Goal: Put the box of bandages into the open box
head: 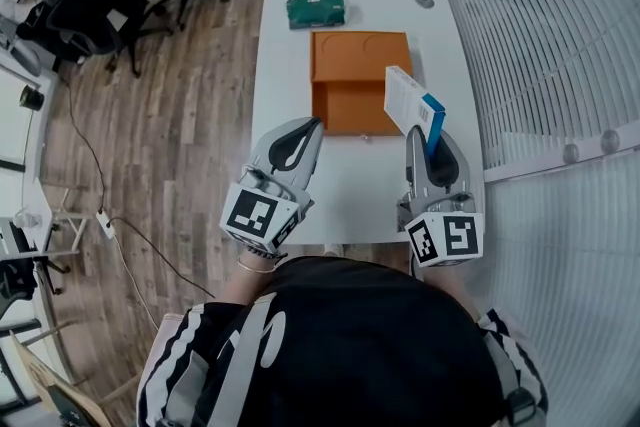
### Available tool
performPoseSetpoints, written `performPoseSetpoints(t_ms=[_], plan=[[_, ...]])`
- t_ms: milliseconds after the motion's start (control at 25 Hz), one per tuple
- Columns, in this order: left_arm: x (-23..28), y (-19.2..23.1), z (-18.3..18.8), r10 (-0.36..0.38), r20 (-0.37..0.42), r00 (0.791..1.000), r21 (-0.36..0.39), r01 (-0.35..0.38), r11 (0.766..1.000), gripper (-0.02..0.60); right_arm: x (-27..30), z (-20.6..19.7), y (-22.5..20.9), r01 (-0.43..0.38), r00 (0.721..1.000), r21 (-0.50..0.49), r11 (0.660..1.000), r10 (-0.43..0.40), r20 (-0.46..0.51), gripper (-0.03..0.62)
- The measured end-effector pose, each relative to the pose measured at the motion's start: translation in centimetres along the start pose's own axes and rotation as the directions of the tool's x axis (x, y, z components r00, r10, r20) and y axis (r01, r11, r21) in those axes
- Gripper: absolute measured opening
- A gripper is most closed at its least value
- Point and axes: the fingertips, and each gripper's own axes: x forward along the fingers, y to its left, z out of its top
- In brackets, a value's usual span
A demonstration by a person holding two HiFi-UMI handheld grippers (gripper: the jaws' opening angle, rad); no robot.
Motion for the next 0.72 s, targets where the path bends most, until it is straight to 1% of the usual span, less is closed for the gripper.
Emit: performPoseSetpoints(t_ms=[80, 200, 320, 440, 560, 720], plan=[[0.3, 0.6, 0.1, -0.005, -0.002, 1.0, -0.003, 0.005, 1.0, 0.002, 0.5, 0.2, 0.3, 0.0, 1.0, -0.013, 1.0, 0.0, 0.005, 0.081], [0.7, 1.6, 0.2, -0.002, -0.017, 1.0, -0.012, 0.002, 1.0, 0.002, 1.4, 0.1, 0.3, 0.011, 1.0, -0.004, 1.0, -0.011, 0.002, 0.08], [1.1, 2.2, 0.0, -0.002, -0.01, 1.0, -0.008, 0.002, 1.0, 0.002, 2.0, -0.2, 0.1, 0.02, 1.0, 0.001, 1.0, -0.02, -0.004, 0.08], [1.3, 2.4, 0.0, -0.004, -0.004, 1.0, -0.011, 0.004, 1.0, 0.003, 2.3, -0.3, -0.1, 0.023, 1.0, -0.005, 1.0, -0.023, -0.007, 0.08], [1.5, 2.4, 0.1, 0.008, -0.025, 1.0, -0.023, -0.008, 1.0, 0.003, 2.5, -0.4, -0.3, 0.014, 1.0, -0.013, 1.0, -0.015, -0.012, 0.08], [1.4, 1.6, 0.2, 0.003, -0.003, 1.0, -0.014, -0.003, 1.0, 0.002, 2.2, -0.2, -0.7, 0.009, 1.0, -0.002, 1.0, -0.01, -0.02, 0.08]])
